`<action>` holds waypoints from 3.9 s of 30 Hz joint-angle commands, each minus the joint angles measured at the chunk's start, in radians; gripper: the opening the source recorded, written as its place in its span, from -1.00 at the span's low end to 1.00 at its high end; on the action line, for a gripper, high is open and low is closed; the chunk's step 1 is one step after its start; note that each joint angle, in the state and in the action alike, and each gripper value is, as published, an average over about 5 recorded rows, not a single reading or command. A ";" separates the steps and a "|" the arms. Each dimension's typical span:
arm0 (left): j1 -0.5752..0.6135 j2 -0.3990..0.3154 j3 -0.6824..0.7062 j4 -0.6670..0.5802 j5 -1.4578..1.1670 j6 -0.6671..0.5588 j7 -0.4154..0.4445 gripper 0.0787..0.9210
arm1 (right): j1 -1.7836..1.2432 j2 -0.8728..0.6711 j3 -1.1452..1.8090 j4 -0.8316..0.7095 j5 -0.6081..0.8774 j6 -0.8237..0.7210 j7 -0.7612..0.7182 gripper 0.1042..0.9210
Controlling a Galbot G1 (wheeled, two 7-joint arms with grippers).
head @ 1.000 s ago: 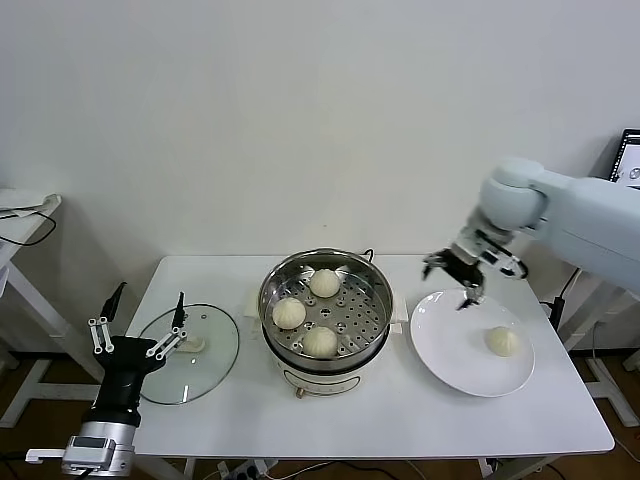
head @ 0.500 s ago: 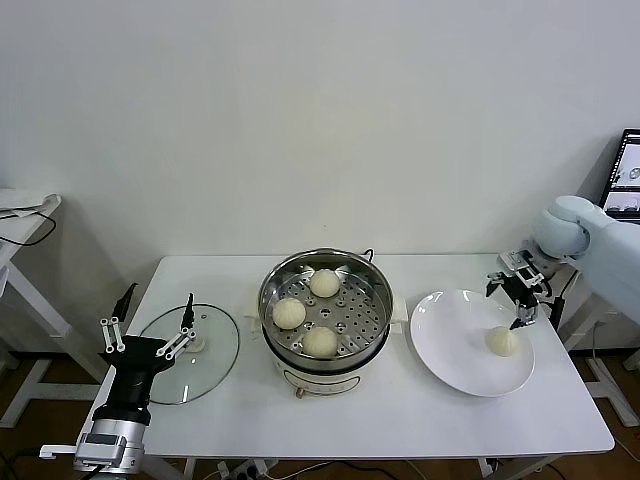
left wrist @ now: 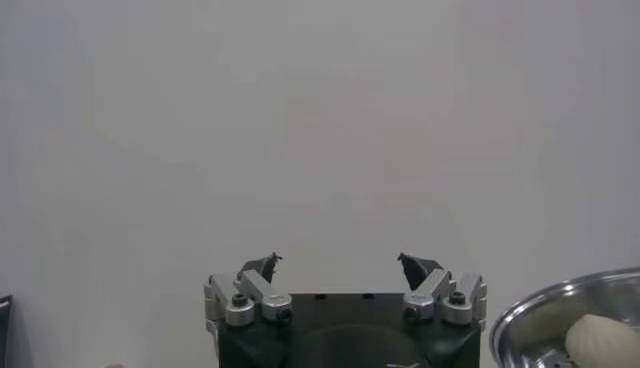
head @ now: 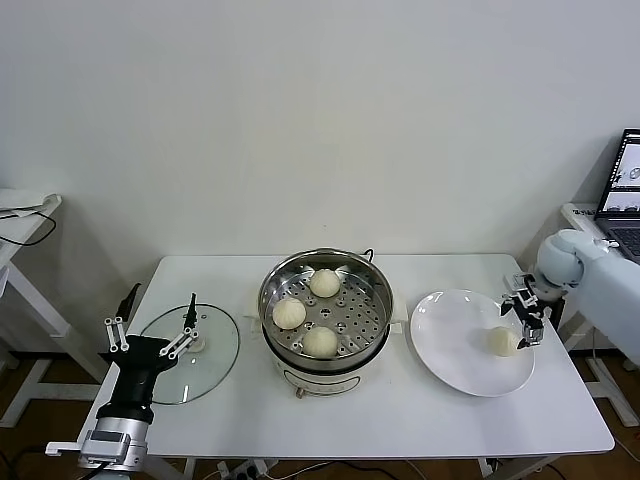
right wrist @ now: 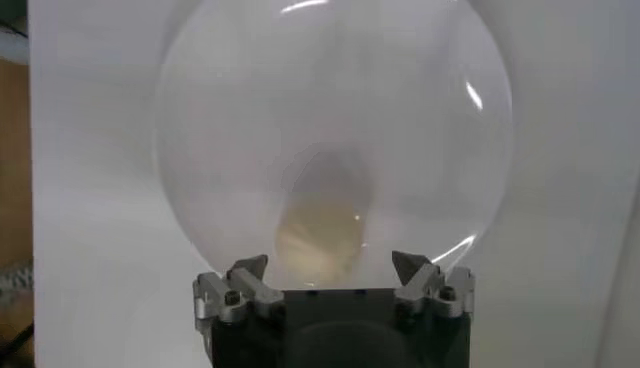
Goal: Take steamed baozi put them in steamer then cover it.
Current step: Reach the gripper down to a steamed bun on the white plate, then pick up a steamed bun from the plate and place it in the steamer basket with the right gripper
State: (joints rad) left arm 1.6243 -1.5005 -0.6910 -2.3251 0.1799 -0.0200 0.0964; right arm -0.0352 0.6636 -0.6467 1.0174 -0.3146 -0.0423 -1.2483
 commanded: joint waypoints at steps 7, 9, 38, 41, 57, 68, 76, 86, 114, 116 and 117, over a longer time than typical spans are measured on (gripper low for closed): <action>-0.007 -0.001 0.004 0.011 0.004 -0.001 0.001 0.77 | -0.084 0.068 0.103 -0.096 -0.071 0.003 0.025 0.76; -0.007 -0.001 0.005 0.013 0.004 -0.001 0.001 0.77 | -0.087 0.072 0.105 -0.098 -0.074 0.005 0.025 0.76; -0.009 -0.004 0.014 0.012 0.011 -0.003 0.000 0.77 | -0.092 0.071 0.125 -0.084 -0.081 0.023 0.016 0.22; -0.008 -0.005 0.016 0.010 0.013 -0.003 -0.001 0.77 | -0.073 0.051 0.106 -0.061 -0.044 0.014 0.009 0.22; -0.010 -0.001 0.026 -0.001 0.016 -0.004 -0.005 0.77 | 0.460 -0.199 -0.423 0.348 0.432 -0.274 -0.033 0.22; -0.015 0.006 0.024 -0.008 0.002 -0.012 -0.005 0.77 | 1.009 -0.137 -0.890 0.576 0.735 -0.451 0.025 0.26; -0.019 0.011 0.019 -0.026 -0.017 -0.009 -0.005 0.77 | 1.126 0.044 -0.968 0.653 0.923 -0.589 0.122 0.26; -0.026 0.012 0.007 -0.033 -0.029 -0.005 -0.004 0.77 | 0.979 0.285 -0.859 0.590 0.968 -0.665 0.179 0.26; -0.044 0.015 -0.070 0.007 -0.059 0.002 0.005 0.77 | 0.574 0.485 -0.686 0.283 0.713 -0.631 0.136 0.26; -0.046 0.015 -0.071 0.012 -0.059 0.002 0.005 0.77 | 0.571 0.482 -0.683 0.279 0.706 -0.629 0.134 0.26; -0.046 0.015 -0.071 0.014 -0.060 0.002 0.005 0.77 | 0.570 0.481 -0.683 0.277 0.703 -0.629 0.133 0.26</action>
State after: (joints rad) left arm 1.5803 -1.4859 -0.7564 -2.3187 0.1216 -0.0179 0.1005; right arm 0.6106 1.1134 -1.3547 1.3475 0.4391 -0.6686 -1.1116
